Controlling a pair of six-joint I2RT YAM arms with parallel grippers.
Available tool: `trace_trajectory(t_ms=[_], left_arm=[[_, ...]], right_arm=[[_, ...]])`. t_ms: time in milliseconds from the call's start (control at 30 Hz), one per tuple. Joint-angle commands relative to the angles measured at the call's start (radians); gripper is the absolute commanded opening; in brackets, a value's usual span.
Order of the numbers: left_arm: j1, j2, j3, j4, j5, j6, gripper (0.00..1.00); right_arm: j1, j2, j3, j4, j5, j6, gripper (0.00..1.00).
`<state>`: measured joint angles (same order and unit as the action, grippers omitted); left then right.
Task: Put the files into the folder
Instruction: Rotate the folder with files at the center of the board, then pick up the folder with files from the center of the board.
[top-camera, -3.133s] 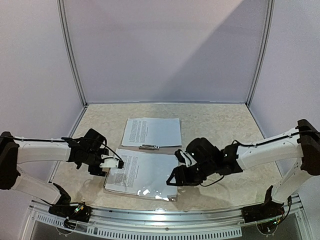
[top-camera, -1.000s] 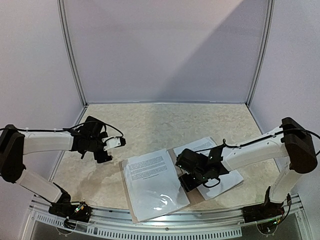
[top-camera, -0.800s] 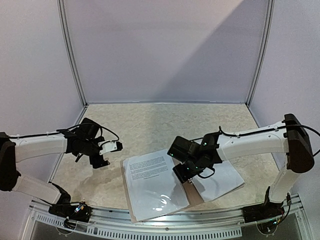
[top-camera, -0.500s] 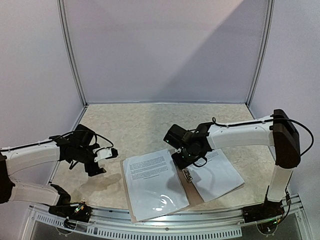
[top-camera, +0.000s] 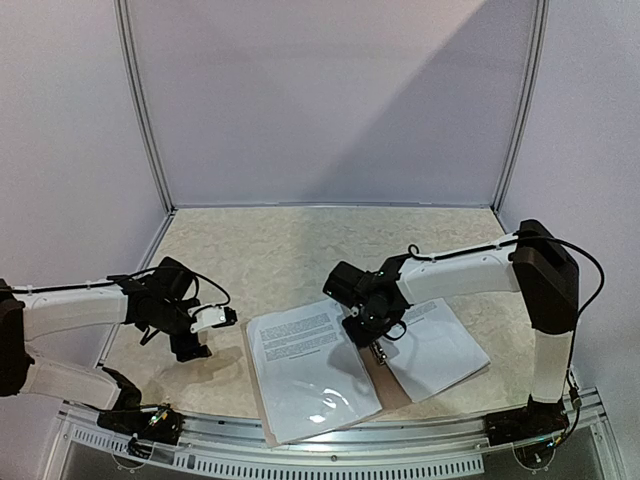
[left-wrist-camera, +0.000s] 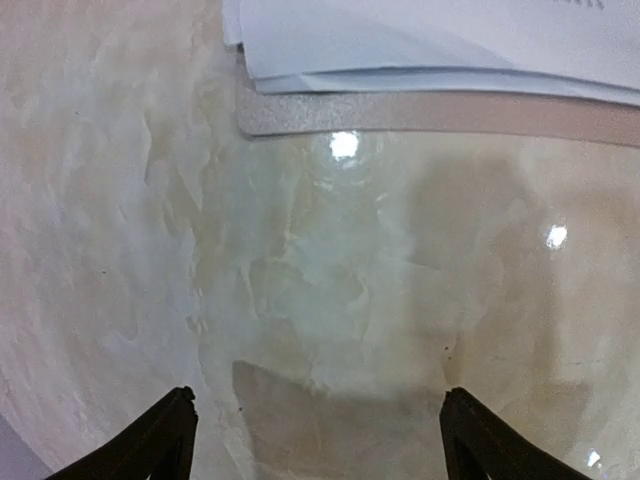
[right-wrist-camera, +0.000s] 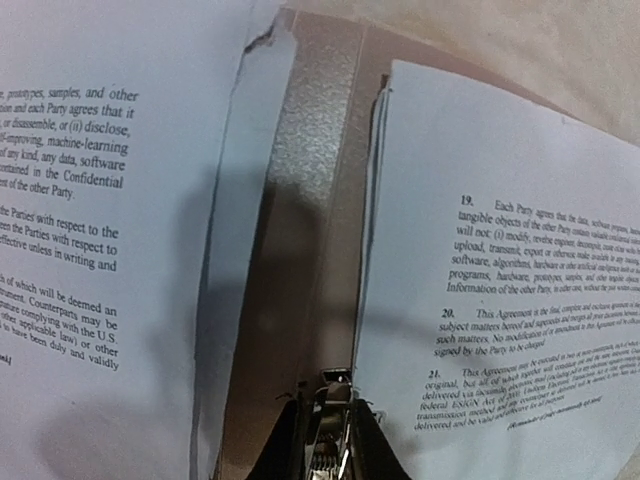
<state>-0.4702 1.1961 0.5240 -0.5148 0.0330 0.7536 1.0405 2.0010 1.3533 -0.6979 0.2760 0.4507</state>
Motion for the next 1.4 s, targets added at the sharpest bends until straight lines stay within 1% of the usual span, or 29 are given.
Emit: trace_trajectory(t_ms=[0, 67, 167, 300, 400, 433, 533, 667, 833, 967, 1100, 1233, 1300, 1367], left_arm=[[-0.011, 0.041, -0.001, 0.015, -0.012, -0.015, 0.86], [-0.012, 0.051, 0.001, 0.017, -0.018, -0.019, 0.86], [-0.013, 0.049, -0.001, 0.014, -0.029, -0.016, 0.86], [-0.013, 0.032, 0.004, 0.007, -0.030, -0.014, 0.86], [-0.013, 0.023, 0.008, 0.003, -0.027, -0.013, 0.86], [-0.013, 0.022, 0.008, 0.003, -0.026, -0.012, 0.86], [-0.013, 0.023, 0.007, 0.000, -0.029, -0.012, 0.86], [-0.013, 0.013, 0.032, -0.015, -0.017, -0.037, 0.86], [-0.008, -0.060, 0.107, -0.006, 0.057, -0.110, 0.87], [-0.002, -0.098, 0.195, 0.042, 0.107, -0.209, 0.95], [0.002, -0.062, 0.262, 0.080, 0.223, -0.298, 0.99], [0.013, 0.015, 0.297, 0.078, 0.308, -0.355, 0.99], [0.035, 0.050, 0.312, 0.078, 0.344, -0.385, 0.99], [0.075, 0.075, 0.330, 0.091, 0.417, -0.427, 0.99]], right_arm=[[0.003, 0.023, -0.011, 0.016, -0.002, -0.014, 0.11], [0.002, 0.032, -0.010, 0.016, -0.003, -0.022, 0.10], [0.002, 0.047, -0.010, 0.008, -0.003, -0.018, 0.05], [-0.001, 0.054, -0.005, 0.009, -0.022, -0.025, 0.05], [-0.007, 0.056, -0.001, 0.003, -0.016, -0.027, 0.07], [-0.010, 0.057, -0.003, 0.005, -0.016, -0.027, 0.06], [-0.023, 0.058, -0.005, 0.015, -0.039, -0.036, 0.00], [-0.038, 0.052, 0.012, 0.018, -0.069, -0.037, 0.00], [-0.065, -0.024, 0.024, 0.074, -0.114, -0.037, 0.00], [-0.103, -0.092, -0.025, 0.138, -0.156, -0.020, 0.00], [-0.143, -0.150, -0.072, 0.207, -0.218, 0.012, 0.00], [-0.160, -0.174, -0.077, 0.216, -0.197, 0.026, 0.00], [-0.172, -0.180, -0.077, 0.220, -0.199, 0.036, 0.00], [-0.187, -0.190, -0.078, 0.228, -0.209, 0.054, 0.00]])
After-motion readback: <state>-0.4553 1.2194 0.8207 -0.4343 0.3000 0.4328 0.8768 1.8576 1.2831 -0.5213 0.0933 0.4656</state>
